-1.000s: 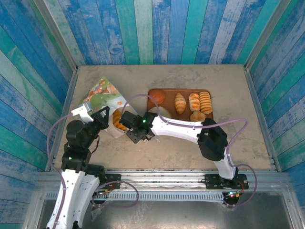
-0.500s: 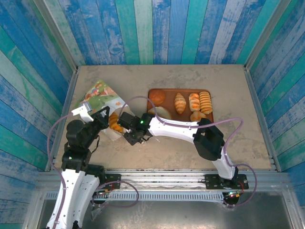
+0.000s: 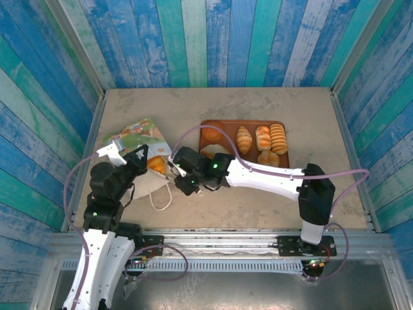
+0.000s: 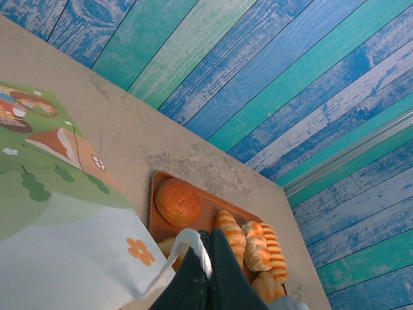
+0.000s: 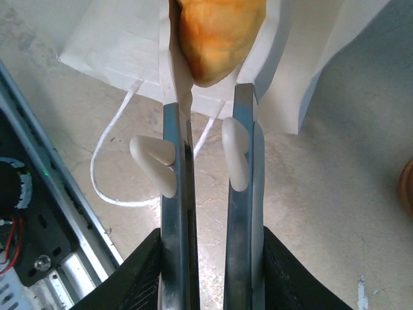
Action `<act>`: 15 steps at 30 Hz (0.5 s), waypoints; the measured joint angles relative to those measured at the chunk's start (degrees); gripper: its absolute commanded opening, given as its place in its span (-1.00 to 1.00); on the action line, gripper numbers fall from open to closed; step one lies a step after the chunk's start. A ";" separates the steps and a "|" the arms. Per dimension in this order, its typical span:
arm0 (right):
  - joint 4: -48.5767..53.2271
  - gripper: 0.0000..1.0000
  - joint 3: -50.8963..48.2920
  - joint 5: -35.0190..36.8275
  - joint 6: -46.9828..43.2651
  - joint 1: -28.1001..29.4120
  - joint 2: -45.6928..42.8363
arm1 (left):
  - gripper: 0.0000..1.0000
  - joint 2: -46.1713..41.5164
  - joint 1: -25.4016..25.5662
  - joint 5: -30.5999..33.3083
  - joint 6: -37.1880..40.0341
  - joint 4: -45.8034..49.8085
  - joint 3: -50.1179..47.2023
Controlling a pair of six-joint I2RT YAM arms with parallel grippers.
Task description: Take the fake bread out of the paper bag
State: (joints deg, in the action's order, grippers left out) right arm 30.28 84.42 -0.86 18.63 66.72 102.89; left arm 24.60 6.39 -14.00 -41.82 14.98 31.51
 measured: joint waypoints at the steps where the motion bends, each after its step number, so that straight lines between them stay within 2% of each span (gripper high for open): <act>1: -0.50 -0.29 -0.90 -0.46 -0.04 0.00 -0.74 | -1.00 -0.02 0.00 0.00 -0.02 0.11 0.04; 15: -2.97 -0.31 -5.46 -2.67 -0.72 0.02 -4.37 | -1.00 -0.81 0.00 0.17 -0.50 0.50 0.42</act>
State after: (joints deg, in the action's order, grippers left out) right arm 27.31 78.96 -3.53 17.91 66.74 98.52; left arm 23.79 6.39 -13.82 -42.33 15.49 31.92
